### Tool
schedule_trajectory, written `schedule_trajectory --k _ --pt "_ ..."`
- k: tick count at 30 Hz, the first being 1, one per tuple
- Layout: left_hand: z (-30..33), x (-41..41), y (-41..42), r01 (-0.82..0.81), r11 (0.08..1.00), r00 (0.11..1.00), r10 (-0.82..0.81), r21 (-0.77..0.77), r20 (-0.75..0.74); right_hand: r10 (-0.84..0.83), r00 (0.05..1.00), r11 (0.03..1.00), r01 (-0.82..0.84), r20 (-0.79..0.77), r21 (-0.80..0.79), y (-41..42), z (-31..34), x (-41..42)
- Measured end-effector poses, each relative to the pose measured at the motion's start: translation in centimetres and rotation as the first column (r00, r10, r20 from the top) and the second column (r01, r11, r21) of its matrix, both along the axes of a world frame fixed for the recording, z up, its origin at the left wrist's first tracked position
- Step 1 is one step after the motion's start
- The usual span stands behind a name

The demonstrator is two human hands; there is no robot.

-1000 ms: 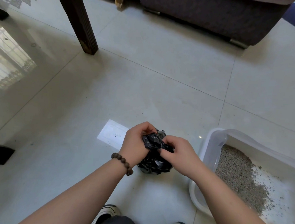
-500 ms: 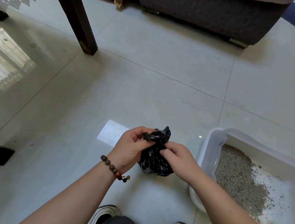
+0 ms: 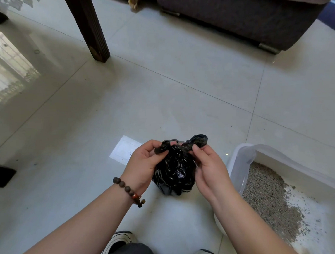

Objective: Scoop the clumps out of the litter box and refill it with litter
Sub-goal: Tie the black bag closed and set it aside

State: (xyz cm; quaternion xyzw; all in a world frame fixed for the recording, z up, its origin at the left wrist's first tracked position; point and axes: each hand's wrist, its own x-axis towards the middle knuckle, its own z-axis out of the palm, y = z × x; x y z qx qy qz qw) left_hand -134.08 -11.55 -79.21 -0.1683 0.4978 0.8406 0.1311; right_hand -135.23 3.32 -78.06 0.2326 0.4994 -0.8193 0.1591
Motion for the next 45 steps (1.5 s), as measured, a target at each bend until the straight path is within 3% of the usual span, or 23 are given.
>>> schedule_trajectory --k 4,11,17,20,23,25,28,30,32,38,40,45 --pt "-0.9 0.0 0.1 -0.135 0.986 0.986 0.124 0.096 0.107 -0.142 0.990 0.989 0.143 0.022 -0.034 0.2 -0.1 -0.4" --pt "-3.3 0.3 -2.0 -0.314 0.949 0.896 0.307 -0.030 0.320 -0.372 0.911 0.928 0.359 0.177 0.100 3.3 -3.5 -1.6" --pt "-4.0 0.2 -2.7 -0.293 0.951 0.891 0.310 -0.104 0.331 -0.318 0.932 0.936 0.278 0.175 0.217 4.4 -5.4 -1.6" --pt "-3.5 0.0 -3.3 -0.222 0.968 0.929 0.247 -0.118 0.274 -0.132 0.989 0.892 0.091 0.062 0.444 5.0 -4.6 -1.5" --pt "-3.6 0.1 -3.3 -0.179 0.972 0.942 0.213 -0.150 0.260 0.250 0.959 0.585 -0.039 -0.134 0.810 4.7 -3.9 -0.8" --pt "-3.8 0.3 -3.1 -0.146 0.974 0.949 0.187 -0.173 0.253 0.565 0.806 0.332 -0.027 -0.176 0.943 3.5 -3.6 -0.4" --pt "-4.0 0.4 -3.2 -0.122 0.976 0.960 0.162 -0.178 0.228 0.824 0.566 -0.028 -0.029 0.039 0.999 1.6 -4.3 -0.8" --pt "-4.1 0.3 -3.4 -0.116 0.977 0.965 0.154 -0.181 0.213 0.846 0.503 -0.142 -0.109 0.178 0.984 0.6 -4.8 -1.3" --pt "-4.1 0.2 -3.6 -0.113 0.973 0.967 0.154 -0.199 0.203 0.825 0.538 -0.110 -0.146 0.172 0.983 0.2 -5.1 -1.7" --pt "-5.0 -0.3 -4.0 -0.108 0.932 0.962 0.185 -0.345 0.199 0.688 0.725 0.285 -0.273 0.002 0.919 0.5 -3.4 -2.3" --pt "-5.2 -0.5 -4.0 -0.055 0.912 0.969 0.147 -0.406 0.200 0.683 0.730 0.349 -0.290 -0.030 0.891 0.7 -2.6 -2.5" --pt "-4.8 -0.7 -3.6 0.111 0.916 0.991 -0.074 -0.385 0.110 0.664 0.744 0.461 -0.333 -0.071 0.822 1.2 -0.9 -3.2"
